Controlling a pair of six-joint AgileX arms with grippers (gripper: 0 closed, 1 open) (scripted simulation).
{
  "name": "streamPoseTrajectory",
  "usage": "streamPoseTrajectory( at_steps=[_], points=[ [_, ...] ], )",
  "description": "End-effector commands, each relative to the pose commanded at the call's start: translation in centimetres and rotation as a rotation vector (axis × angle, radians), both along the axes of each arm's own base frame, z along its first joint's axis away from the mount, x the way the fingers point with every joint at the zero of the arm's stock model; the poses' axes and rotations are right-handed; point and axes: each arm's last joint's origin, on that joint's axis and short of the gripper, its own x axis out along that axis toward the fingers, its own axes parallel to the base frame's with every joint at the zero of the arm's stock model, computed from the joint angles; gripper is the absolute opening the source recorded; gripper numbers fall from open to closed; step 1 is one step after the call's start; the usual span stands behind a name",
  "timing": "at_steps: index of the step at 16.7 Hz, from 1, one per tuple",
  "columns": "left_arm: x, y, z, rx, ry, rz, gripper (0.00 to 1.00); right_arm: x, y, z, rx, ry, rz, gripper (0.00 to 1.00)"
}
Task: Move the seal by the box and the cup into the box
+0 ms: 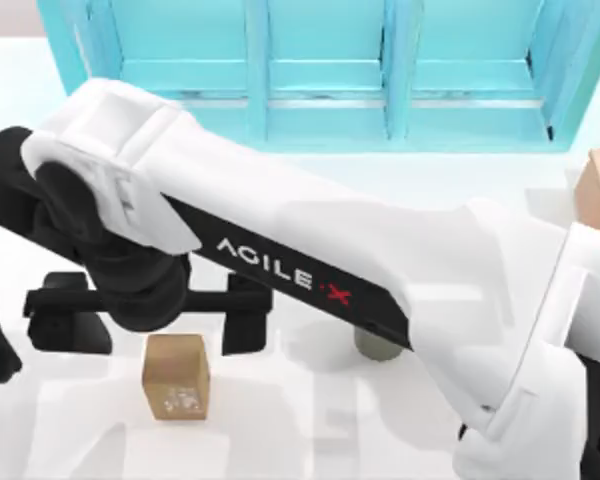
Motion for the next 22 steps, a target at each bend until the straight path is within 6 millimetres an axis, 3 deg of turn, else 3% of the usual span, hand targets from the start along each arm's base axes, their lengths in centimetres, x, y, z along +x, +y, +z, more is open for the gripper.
streamPoseTrajectory(
  at_steps=[8, 13, 22],
  points=[
    [0.0, 0.0, 0.0, 0.000, 0.000, 0.000, 1.00, 0.5, 0.0, -6.8, -0.006, 0.003, 0.000, 1.00],
    [0.0, 0.0, 0.0, 0.000, 0.000, 0.000, 1.00, 0.5, 0.0, -7.3, -0.005, 0.003, 0.000, 1.00],
    [0.0, 0.0, 0.0, 0.000, 0.000, 0.000, 1.00, 0.5, 0.0, -7.3, -0.005, 0.003, 0.000, 0.32]
  ],
)
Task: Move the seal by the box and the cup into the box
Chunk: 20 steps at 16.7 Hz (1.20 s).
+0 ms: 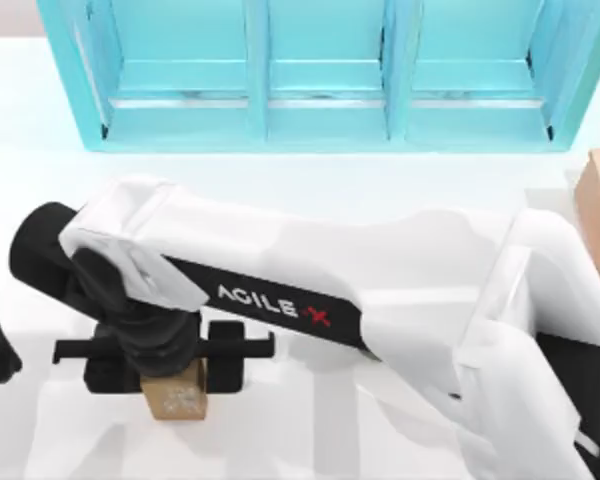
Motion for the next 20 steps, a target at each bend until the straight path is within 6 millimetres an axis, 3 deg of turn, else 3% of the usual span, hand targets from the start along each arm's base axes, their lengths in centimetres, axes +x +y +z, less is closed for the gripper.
streamPoseTrajectory(
  at_steps=[4, 5, 15, 17, 20],
  points=[
    [0.0, 0.0, 0.0, 0.000, 0.000, 0.000, 1.00, 0.0, 0.0, 0.0, 0.000, 0.000, 0.000, 0.02],
    [0.0, 0.0, 0.0, 0.000, 0.000, 0.000, 1.00, 0.0, 0.0, 0.0, 0.000, 0.000, 0.000, 0.00],
    [0.0, 0.0, 0.0, 0.000, 0.000, 0.000, 1.00, -0.1, -0.3, 0.3, -0.005, 0.003, 0.002, 0.00],
    [0.0, 0.0, 0.0, 0.000, 0.000, 0.000, 1.00, 0.2, -1.5, 1.6, -0.009, 0.005, 0.000, 0.00],
    [0.0, 0.0, 0.0, 0.000, 0.000, 0.000, 1.00, 0.4, -4.6, 5.6, 0.008, -0.005, -0.001, 0.00]
  ],
)
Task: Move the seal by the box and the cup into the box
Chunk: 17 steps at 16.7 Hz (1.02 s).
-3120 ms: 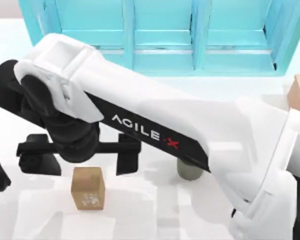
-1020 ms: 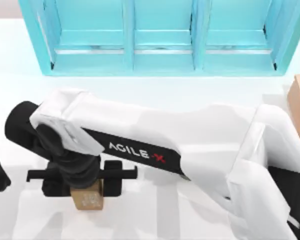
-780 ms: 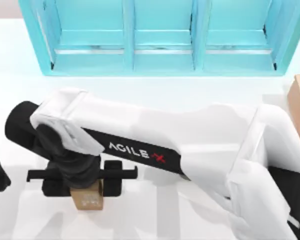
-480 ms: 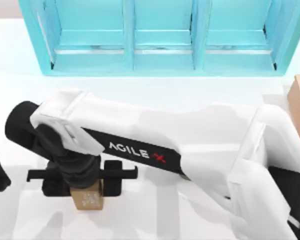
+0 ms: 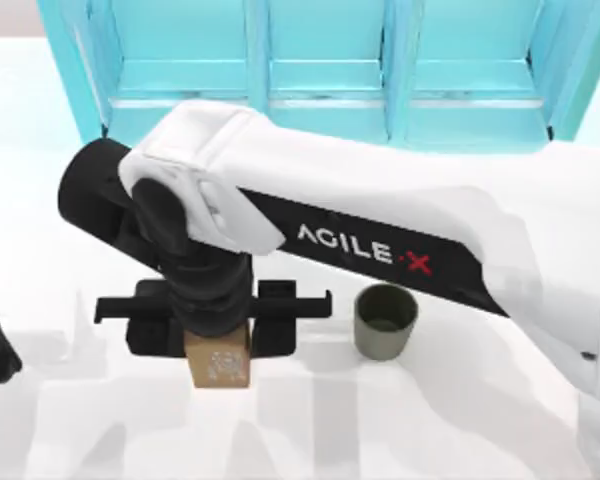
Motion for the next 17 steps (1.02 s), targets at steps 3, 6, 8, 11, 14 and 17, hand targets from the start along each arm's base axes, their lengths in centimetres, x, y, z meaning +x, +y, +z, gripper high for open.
streamPoseTrajectory(
  at_steps=[3, 6, 8, 11, 14, 17],
  points=[
    [0.0, 0.0, 0.0, 0.000, 0.000, 0.000, 1.00, -0.4, -3.5, 3.3, 0.004, -0.003, 0.001, 0.00],
    [0.0, 0.0, 0.0, 0.000, 0.000, 0.000, 1.00, -0.7, -5.3, 4.3, -0.010, 0.006, 0.003, 0.00],
    [0.0, 0.0, 0.0, 0.000, 0.000, 0.000, 1.00, -0.7, -5.4, 4.4, -0.010, 0.006, 0.003, 0.00],
    [0.0, 0.0, 0.0, 0.000, 0.000, 0.000, 1.00, -0.8, -5.3, 4.3, -0.010, 0.005, 0.006, 0.00],
    [0.0, 0.0, 0.0, 0.000, 0.000, 0.000, 1.00, 0.3, -7.9, 5.1, -0.007, 0.003, 0.005, 0.00],
    [0.0, 0.0, 0.0, 0.000, 0.000, 0.000, 1.00, 1.4, -13.2, 6.3, -0.005, 0.001, 0.002, 0.00]
  ],
)
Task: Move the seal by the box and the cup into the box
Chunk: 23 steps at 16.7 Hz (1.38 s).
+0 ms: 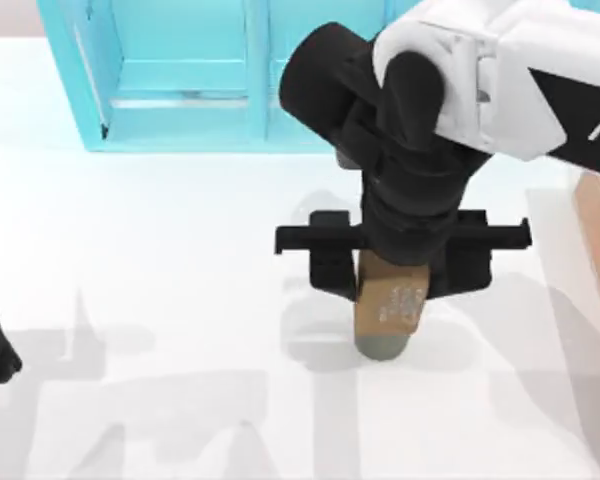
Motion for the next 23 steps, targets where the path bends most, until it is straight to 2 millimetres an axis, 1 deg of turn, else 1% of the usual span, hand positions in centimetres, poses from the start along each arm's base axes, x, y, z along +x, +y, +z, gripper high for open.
streamPoseTrajectory(
  at_steps=[2, 5, 7, 8, 10, 14, 15, 23],
  points=[
    [0.0, 0.0, 0.0, 0.000, 0.000, 0.000, 1.00, 0.1, -4.3, 0.5, 0.000, 0.000, 0.000, 0.00],
    [0.0, 0.0, 0.0, 0.000, 0.000, 0.000, 1.00, -0.8, -10.3, 0.5, -0.004, 0.004, 0.001, 0.00],
    [0.0, 0.0, 0.0, 0.000, 0.000, 0.000, 1.00, -1.6, -13.1, 0.4, -0.005, 0.002, 0.003, 0.00],
    [0.0, 0.0, 0.0, 0.000, 0.000, 0.000, 1.00, -1.9, -14.0, 0.4, -0.006, 0.001, 0.004, 0.00],
    [0.0, 0.0, 0.0, 0.000, 0.000, 0.000, 1.00, -2.2, -14.8, 0.3, -0.006, 0.000, 0.004, 0.00],
    [0.0, 0.0, 0.0, 0.000, 0.000, 0.000, 1.00, -2.2, -14.7, 0.2, -0.009, 0.004, 0.005, 0.00],
    [0.0, 0.0, 0.0, 0.000, 0.000, 0.000, 1.00, -2.1, -14.7, -0.1, -0.009, 0.004, 0.005, 0.00],
    [0.0, 0.0, 0.0, 0.000, 0.000, 0.000, 1.00, -1.7, -14.7, -5.0, -0.003, -0.008, 0.004, 0.00]
  ],
)
